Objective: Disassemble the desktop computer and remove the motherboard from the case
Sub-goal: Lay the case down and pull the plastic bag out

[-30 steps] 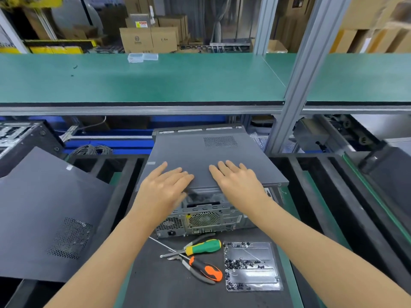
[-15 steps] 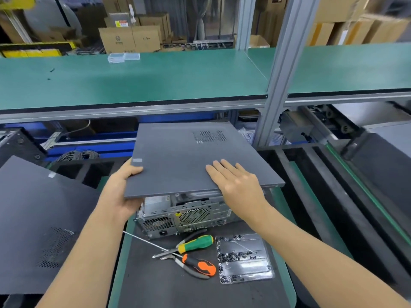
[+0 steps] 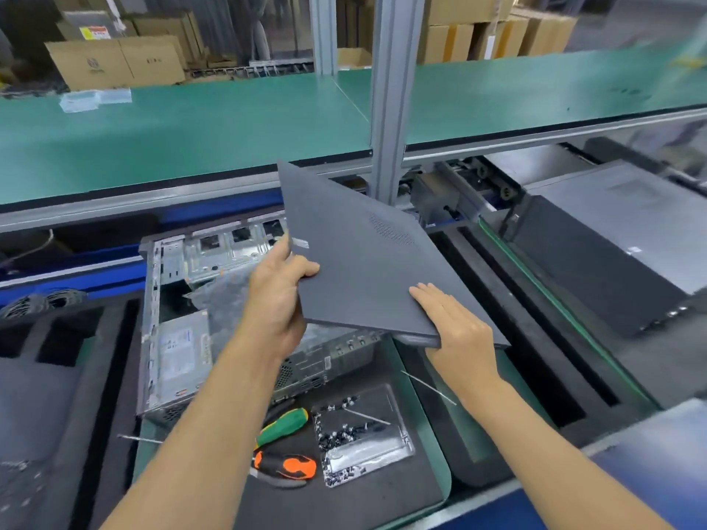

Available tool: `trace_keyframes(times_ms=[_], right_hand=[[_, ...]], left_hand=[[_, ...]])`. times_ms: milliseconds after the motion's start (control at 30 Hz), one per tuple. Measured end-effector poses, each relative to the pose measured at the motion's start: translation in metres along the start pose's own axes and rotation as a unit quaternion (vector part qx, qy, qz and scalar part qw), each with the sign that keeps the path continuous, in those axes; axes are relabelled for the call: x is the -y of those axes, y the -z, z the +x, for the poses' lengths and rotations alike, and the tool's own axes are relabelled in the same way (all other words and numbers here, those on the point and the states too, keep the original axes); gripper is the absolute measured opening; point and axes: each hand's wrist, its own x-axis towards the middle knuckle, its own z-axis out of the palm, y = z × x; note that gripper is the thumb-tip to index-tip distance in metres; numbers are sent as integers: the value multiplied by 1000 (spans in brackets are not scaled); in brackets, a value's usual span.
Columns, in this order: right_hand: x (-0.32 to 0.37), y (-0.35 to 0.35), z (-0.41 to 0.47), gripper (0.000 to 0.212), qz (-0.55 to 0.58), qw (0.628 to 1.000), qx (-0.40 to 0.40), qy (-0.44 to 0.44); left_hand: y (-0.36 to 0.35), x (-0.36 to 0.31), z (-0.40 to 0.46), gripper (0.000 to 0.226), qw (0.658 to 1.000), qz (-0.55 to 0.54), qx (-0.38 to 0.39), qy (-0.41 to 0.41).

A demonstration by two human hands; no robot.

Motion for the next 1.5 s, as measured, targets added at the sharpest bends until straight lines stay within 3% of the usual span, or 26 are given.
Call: trace_keyframes(times_ms=[167, 267, 333, 400, 533, 700, 800, 933, 1133, 1300, 1500], right_hand=[[-48, 12, -47, 78, 16, 994, 39, -99], [-69, 19, -66, 76, -1, 992, -2, -124], [-83, 27, -71, 73, -31, 991, -51, -117], [-94, 40, -67, 60, -69, 988, -107, -89], [-104, 76, -37, 47, -148, 977, -148, -45], [-108, 126, 12, 23, -224, 963, -78, -131], [-120, 153, 37, 7, -246, 956, -34, -156], [-151, 177, 63, 12, -275, 937, 26, -212], [-192, 198, 99, 13, -246, 926, 52, -283], [-218, 203, 134, 29, -244, 898, 119, -345], [-230, 187, 157, 27, -266, 884, 136, -359]], left_hand=[[-64, 53, 16, 52, 998, 32, 43, 40], [-92, 78, 26, 51, 995, 52, 57, 63], [-108, 86, 34, 42, 993, 44, 56, 90], [-121, 87, 45, 18, 991, 42, 43, 116], [-146, 78, 77, 16, 987, 10, -4, 160], [-196, 56, 122, 6, 974, -52, 25, 219], [-231, 49, 146, 23, 964, -23, 42, 263], [-275, 55, 168, 25, 948, 9, 98, 302], [-307, 98, 176, 66, 945, 15, 157, 287], [-307, 134, 170, 72, 935, 79, 195, 286], [-307, 173, 154, 73, 921, 113, 228, 295]])
